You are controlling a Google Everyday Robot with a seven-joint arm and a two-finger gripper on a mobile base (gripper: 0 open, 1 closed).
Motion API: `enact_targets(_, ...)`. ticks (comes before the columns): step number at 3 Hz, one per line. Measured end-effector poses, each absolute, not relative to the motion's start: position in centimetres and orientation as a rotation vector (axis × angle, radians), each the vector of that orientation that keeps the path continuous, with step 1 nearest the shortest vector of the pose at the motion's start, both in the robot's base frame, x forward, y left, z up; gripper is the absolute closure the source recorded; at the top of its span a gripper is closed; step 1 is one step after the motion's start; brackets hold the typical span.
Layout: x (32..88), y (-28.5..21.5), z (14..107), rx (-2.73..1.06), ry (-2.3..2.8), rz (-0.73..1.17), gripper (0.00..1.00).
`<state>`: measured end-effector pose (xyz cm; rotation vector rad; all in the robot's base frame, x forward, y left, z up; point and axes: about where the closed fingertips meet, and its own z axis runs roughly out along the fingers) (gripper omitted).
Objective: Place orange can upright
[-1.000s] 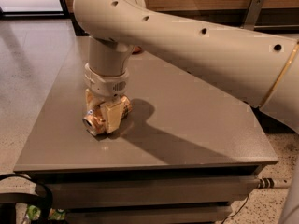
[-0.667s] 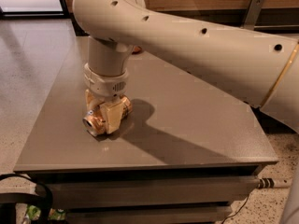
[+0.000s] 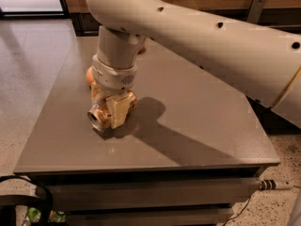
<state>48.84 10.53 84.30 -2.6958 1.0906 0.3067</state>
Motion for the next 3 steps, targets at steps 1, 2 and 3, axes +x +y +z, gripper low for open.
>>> enact_targets(1, 50.5, 8.8, 87.0, -2.611, 1.098, 0.359, 1.0)
enact_targets(2, 51.4, 7.4, 89.0, -2.482, 1.086, 0.427, 1.0)
enact_targets(3, 51.7, 5.4, 90.3, -2.297, 1.089, 0.498, 1.0)
